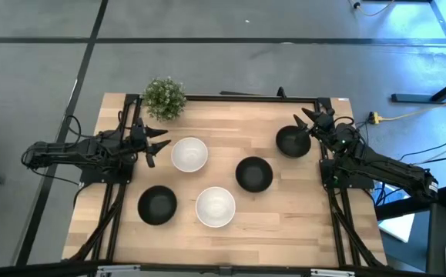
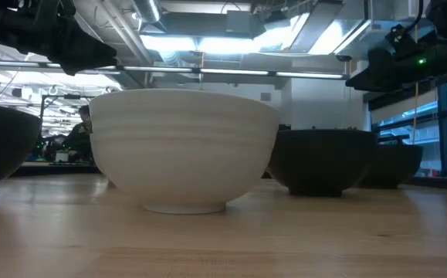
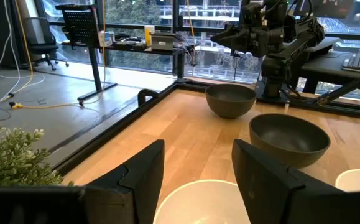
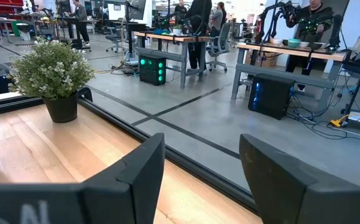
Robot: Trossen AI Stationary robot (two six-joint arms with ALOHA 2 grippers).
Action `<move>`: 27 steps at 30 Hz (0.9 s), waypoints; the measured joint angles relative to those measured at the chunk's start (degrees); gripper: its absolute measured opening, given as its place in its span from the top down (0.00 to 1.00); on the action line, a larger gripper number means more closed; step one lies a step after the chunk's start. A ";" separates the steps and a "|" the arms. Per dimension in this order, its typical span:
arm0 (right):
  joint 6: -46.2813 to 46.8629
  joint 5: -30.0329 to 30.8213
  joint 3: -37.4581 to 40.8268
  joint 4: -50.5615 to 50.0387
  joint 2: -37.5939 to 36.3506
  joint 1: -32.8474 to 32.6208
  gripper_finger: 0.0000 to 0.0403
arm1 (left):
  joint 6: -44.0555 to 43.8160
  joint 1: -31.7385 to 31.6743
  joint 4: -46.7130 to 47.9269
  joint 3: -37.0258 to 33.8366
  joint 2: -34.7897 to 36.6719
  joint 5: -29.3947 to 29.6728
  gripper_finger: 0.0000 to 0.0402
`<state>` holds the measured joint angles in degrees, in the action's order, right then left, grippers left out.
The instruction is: Nest bowls inside each other
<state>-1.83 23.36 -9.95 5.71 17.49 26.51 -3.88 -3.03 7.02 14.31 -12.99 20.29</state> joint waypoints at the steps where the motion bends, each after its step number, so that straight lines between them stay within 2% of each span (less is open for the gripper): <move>1: -0.01 -0.01 0.01 0.01 -0.01 -0.01 0.48 | 0.00 0.00 -0.02 0.00 0.02 0.00 0.54; 16: 0.45 -0.24 0.01 0.10 0.01 -0.01 0.48 | 0.00 0.00 0.00 0.01 0.01 -0.02 0.54; 23: 4.49 -6.13 0.01 0.78 -0.01 0.01 0.48 | 0.00 0.00 0.00 0.00 0.00 0.02 0.54; 27: 4.45 -7.46 0.01 0.71 0.01 -0.03 0.48 | -0.01 -0.02 -0.18 0.01 0.00 4.05 0.54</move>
<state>2.62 15.90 -9.93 6.41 17.49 26.48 -3.89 -3.05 6.84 14.32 -12.99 24.34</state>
